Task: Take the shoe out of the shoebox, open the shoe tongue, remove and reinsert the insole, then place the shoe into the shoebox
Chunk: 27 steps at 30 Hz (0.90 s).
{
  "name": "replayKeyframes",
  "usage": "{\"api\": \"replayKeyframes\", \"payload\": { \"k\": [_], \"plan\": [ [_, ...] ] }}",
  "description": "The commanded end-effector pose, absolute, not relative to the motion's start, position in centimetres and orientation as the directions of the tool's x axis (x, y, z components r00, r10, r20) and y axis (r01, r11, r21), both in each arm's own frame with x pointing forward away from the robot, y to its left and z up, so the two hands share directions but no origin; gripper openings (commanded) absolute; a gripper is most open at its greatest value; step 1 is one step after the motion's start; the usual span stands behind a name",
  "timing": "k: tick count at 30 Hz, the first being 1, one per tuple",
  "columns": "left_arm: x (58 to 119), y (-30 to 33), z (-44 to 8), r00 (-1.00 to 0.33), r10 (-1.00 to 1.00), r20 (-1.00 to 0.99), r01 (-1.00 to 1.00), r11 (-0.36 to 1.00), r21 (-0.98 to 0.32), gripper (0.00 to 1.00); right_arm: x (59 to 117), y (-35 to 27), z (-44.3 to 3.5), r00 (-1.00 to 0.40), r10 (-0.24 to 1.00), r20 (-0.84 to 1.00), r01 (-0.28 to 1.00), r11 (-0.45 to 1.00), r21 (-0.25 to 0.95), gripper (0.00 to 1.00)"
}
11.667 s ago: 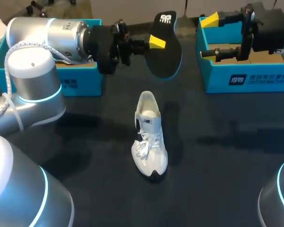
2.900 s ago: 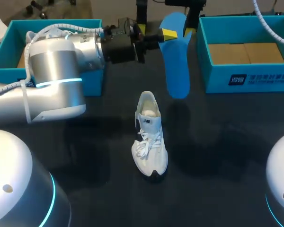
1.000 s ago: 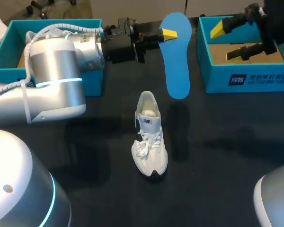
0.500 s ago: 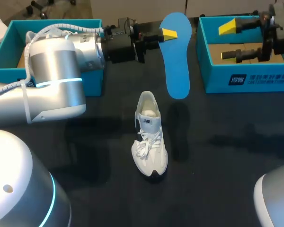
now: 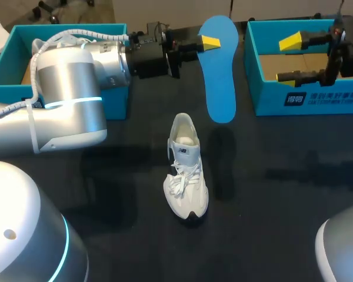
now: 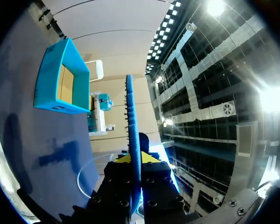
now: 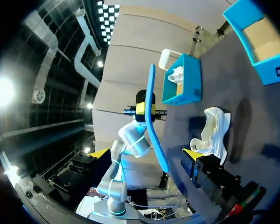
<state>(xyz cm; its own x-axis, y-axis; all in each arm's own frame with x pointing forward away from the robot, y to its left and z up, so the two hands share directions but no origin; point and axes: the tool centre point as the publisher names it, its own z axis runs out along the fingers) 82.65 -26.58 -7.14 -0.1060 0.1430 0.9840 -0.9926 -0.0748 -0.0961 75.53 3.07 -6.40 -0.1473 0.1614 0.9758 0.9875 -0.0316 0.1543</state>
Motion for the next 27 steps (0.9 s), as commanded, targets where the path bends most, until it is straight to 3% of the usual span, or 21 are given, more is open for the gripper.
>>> {"api": "replayKeyframes", "payload": {
  "k": [1,21,27],
  "plan": [
    [82.63,-26.64,-7.19,-0.106,0.144,0.984,-0.992,-0.077,-0.096,0.00,77.33,3.81,-6.92,-0.148,0.145,0.978,0.989,-0.004,0.150,1.00],
    [82.63,-26.64,-7.19,-0.106,0.144,0.984,-0.992,-0.077,-0.096,0.00,77.67,3.81,-7.24,-0.133,0.165,0.977,0.990,-0.014,0.137,1.00],
    [82.80,-26.27,-7.18,-0.332,0.234,0.914,-0.943,-0.097,-0.318,0.00,77.67,3.81,-7.24,-0.133,0.165,0.977,0.990,-0.014,0.137,1.00]
  ]
}}
